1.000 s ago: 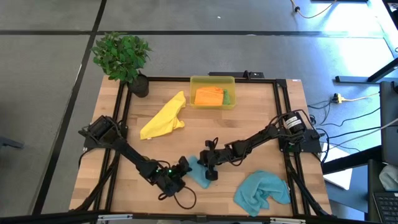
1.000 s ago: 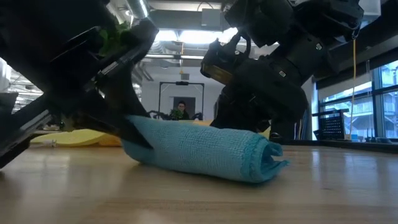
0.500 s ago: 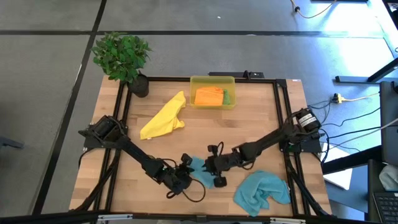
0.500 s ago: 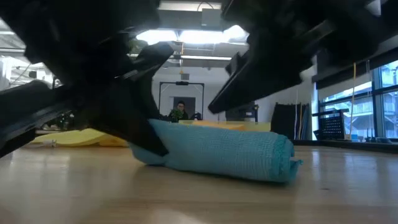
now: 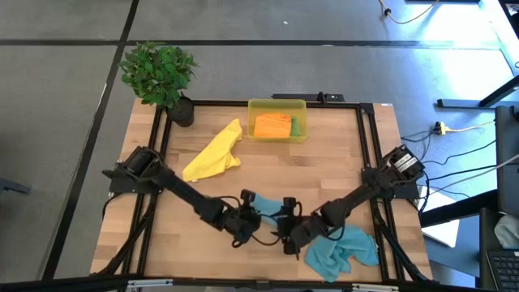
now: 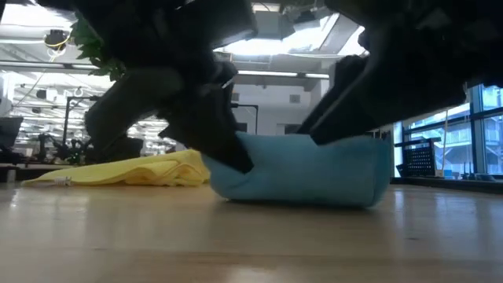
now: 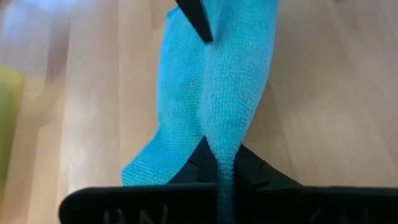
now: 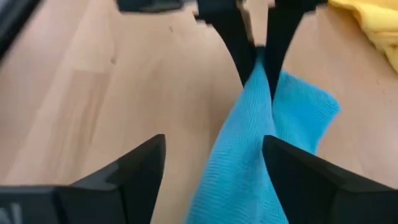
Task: Fold microfiber towels
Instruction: Stack the folded top blue microfiber cloth on the top of the orange microfiber cloth
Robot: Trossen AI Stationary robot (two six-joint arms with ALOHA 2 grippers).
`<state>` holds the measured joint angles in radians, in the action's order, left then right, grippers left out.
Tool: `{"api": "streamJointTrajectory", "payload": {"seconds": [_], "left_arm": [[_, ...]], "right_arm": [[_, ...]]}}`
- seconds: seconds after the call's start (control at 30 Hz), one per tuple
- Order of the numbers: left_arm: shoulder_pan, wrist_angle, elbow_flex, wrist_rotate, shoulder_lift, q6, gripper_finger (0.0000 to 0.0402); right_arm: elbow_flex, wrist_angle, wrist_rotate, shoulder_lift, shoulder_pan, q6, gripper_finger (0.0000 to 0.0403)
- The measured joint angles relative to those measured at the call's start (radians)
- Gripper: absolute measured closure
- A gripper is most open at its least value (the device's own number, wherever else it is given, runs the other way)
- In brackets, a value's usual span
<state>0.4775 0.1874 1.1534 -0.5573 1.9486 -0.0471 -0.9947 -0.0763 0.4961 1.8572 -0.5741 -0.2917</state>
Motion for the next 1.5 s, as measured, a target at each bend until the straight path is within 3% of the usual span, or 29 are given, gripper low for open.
{"api": "streamJointTrajectory", "payload": {"seconds": [0.33,0.5,0.63,0.87,1.13,1.5], "left_arm": [[-0.007,0.040,0.026,0.000,-0.003,-0.028,0.0401],[-0.007,0.052,0.026,-0.001,-0.003,-0.033,0.0401],[-0.007,0.053,0.027,-0.001,-0.003,-0.033,0.0401],[-0.006,0.060,0.027,0.011,-0.003,-0.033,0.0401],[-0.006,0.066,0.028,0.042,-0.047,-0.030,0.0401],[-0.059,0.120,0.028,-0.048,-0.200,0.093,0.0401]], "right_arm": [[-0.001,0.158,0.020,0.000,-0.004,-0.095,0.0126],[-0.001,0.173,0.033,0.003,-0.005,-0.071,0.0150],[-0.002,0.133,0.043,0.003,-0.020,0.004,0.0210],[-0.002,0.153,0.047,0.003,-0.020,0.010,0.0379],[-0.003,0.198,0.076,-0.011,-0.017,0.007,0.0387],[-0.004,0.357,0.184,-0.227,0.047,0.088,0.0387]]}}
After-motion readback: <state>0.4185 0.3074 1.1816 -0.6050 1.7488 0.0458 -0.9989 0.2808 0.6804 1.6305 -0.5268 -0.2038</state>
